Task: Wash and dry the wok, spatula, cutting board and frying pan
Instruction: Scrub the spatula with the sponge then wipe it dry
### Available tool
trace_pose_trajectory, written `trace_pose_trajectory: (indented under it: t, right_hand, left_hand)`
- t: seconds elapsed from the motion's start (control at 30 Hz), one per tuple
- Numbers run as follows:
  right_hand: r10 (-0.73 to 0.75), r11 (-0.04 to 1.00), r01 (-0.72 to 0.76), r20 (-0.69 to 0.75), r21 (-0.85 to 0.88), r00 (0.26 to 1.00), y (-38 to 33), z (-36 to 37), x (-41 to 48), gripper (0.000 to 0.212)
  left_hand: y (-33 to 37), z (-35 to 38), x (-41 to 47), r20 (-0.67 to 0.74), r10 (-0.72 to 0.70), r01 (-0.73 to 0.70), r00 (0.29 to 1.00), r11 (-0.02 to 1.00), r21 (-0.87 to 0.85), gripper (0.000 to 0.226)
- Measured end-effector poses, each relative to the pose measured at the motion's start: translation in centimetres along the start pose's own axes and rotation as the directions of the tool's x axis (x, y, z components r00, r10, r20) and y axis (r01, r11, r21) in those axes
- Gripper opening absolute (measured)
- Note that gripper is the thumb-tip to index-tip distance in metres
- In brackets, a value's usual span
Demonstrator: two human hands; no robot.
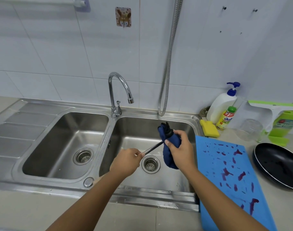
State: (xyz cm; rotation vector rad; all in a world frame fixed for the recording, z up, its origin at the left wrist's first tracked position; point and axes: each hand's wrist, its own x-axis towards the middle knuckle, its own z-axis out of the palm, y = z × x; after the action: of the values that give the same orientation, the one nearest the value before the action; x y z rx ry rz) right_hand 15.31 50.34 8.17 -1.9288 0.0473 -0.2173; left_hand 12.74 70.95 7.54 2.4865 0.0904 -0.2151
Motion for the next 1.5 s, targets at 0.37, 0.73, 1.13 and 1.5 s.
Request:
trace_pose_trajectory:
  t: [0.37, 0.73, 1.13, 1.5]
  right_hand:
    - [-0.185, 0.964, 0.169, -0.059, -0.206, 0.981, -0.5, -0.2, 1.0, 0.042]
    - [-0.077, 0.973, 0.065, -0.048, -0.221, 0.996, 0.7, -1.5, 1.0, 0.039]
    - [-0.051, 0.97, 0.043, -0.029, -0.239, 0.998, 0.5, -0.3, 1.7, 0.034]
    - [-0.023, 0.965, 0.048, 0.098, -0.259, 0.995, 0.7, 4.2, 0.7, 0.034]
  left_hand:
    - [2.1, -0.5, -0.1, 0.175, 0.107, -0.077, 0.979, 0.982, -0.171, 0.028]
    - [2.2, 1.0, 0.0, 0.279, 0.112, -0.066, 0.954, 0.983, -0.171, 0.018]
    - [2.0, -0.1, -0.2, 0.308, 0.063, 0.042, 0.949, 0.945, -0.323, 0.021]
    - [-1.3, -2.3, -2.5, 0.383, -0.112, 0.272, 0.917, 0.878, -0.394, 0.025]
